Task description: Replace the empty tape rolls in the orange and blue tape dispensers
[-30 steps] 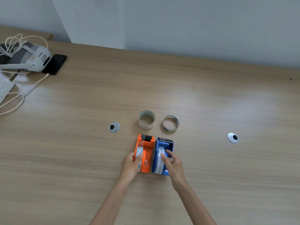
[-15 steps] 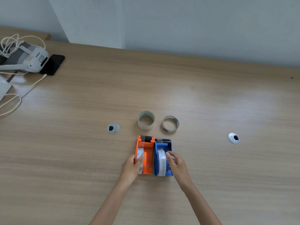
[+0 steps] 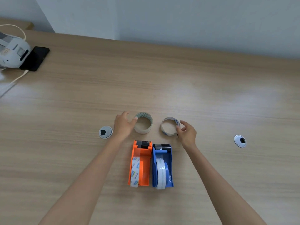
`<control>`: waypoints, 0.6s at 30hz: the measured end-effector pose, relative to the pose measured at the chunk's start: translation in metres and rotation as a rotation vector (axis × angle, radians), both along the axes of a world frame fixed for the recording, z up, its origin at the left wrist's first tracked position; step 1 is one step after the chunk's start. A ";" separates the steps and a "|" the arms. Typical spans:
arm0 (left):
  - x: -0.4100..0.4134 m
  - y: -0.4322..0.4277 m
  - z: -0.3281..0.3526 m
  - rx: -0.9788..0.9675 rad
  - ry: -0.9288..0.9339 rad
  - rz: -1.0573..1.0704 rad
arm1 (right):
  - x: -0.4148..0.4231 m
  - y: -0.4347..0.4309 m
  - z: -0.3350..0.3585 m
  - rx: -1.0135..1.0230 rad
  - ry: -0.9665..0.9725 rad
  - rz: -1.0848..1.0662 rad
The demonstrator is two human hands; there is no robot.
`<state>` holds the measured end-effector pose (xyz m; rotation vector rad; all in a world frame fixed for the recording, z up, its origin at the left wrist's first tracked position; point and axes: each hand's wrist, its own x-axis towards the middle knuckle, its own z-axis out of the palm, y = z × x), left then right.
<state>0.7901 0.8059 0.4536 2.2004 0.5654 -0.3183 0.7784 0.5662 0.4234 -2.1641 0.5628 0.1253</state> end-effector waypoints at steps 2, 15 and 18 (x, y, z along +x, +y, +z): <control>0.007 -0.008 -0.015 -0.022 0.044 -0.033 | 0.007 0.004 -0.012 -0.040 0.010 0.034; -0.002 -0.010 -0.030 0.000 0.052 -0.081 | 0.000 0.023 -0.022 -0.061 -0.004 0.148; -0.005 -0.009 -0.020 0.038 0.087 -0.101 | -0.005 0.017 -0.006 -0.050 -0.038 0.132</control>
